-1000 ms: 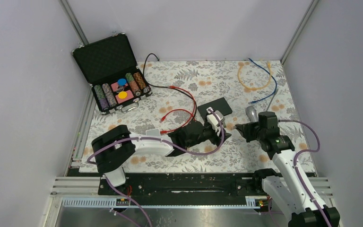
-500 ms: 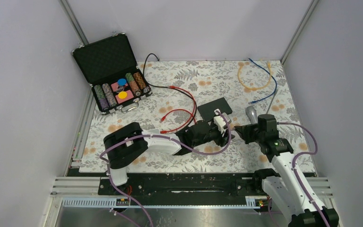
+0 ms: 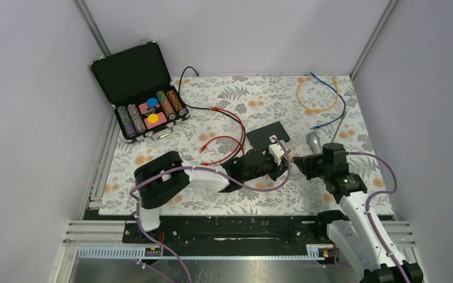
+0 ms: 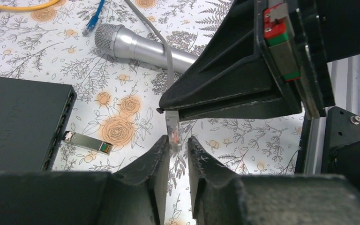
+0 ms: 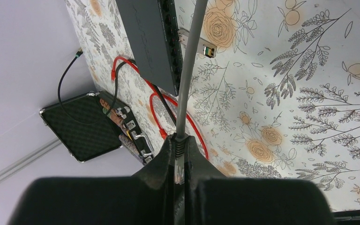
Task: Insert the plug into the switch port
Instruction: Pick up the connector from the center of the board.
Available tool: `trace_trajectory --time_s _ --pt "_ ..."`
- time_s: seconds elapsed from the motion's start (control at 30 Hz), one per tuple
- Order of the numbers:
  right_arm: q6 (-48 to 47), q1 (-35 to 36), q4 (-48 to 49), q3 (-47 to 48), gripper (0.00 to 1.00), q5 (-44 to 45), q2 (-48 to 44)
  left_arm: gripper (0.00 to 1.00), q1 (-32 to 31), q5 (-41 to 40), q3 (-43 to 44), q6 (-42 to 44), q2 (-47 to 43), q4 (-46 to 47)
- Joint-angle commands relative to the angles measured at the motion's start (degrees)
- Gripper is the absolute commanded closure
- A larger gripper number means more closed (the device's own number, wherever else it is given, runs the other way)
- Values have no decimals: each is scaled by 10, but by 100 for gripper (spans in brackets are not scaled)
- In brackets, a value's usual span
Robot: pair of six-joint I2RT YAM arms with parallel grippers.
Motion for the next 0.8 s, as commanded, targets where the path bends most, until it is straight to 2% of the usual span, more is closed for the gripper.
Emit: trace_trajectory --time_s 0.0,0.1,0.23,0.37,0.47,0.53,0.6,0.67,0.77 --pt "-20 4 -13 10 100 -2 -12 85 3 30 20 -13 -1 47" --pt "-23 4 -15 5 100 -6 -16 99 7 39 24 -18 -1 42" --pt "-45 4 -17 3 99 -8 -20 100 19 76 22 -44 -5 53" --pt "-125 4 -34 23 78 5 -28 100 39 94 14 -86 -20 53" --pt "-240 4 21 23 54 9 -78 100 69 129 18 -145 -41 -7" --pt "-345 3 52 41 44 -33 -102 100 93 161 24 -191 -66 -81" --pt "-460 3 43 89 40 -46 -119 100 108 181 19 -211 -101 -121" --pt "-552 3 71 115 41 -54 -134 100 124 213 21 -227 -127 -154" --pt "-696 3 234 53 45 -149 -158 100 149 290 49 -261 -136 -203"
